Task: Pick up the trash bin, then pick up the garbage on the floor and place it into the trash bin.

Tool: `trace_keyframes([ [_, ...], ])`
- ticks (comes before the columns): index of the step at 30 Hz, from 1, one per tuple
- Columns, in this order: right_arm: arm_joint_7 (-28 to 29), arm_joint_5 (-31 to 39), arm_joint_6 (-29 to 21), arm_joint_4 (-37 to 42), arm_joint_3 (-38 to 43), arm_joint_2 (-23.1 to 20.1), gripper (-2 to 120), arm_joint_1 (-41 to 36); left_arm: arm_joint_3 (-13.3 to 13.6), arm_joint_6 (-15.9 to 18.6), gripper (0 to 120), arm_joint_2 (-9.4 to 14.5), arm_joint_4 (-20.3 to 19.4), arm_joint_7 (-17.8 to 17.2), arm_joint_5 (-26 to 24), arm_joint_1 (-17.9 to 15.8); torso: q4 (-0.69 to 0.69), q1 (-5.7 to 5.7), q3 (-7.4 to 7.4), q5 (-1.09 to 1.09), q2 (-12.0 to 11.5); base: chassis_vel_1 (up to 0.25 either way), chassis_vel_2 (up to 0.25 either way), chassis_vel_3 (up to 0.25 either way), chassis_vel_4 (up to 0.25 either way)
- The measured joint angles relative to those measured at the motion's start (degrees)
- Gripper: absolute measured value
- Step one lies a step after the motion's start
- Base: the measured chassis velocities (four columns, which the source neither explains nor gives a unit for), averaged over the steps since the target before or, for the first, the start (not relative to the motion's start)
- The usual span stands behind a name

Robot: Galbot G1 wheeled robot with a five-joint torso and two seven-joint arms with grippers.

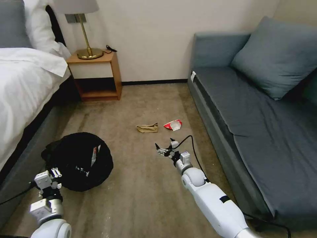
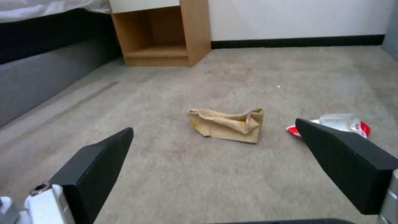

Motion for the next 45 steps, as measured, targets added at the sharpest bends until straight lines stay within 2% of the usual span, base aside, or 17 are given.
trace_keyframes([
  [45,-0.9,-2.0,1.1,-0.9,-0.8,0.3,100,-0.5,-0.3,-0.2,7,0.7,0.4,0.3,-0.3,0.2,0.00,0.00,0.00,0.00,0.0,-0.117,0.111,0.115,-0.116],
])
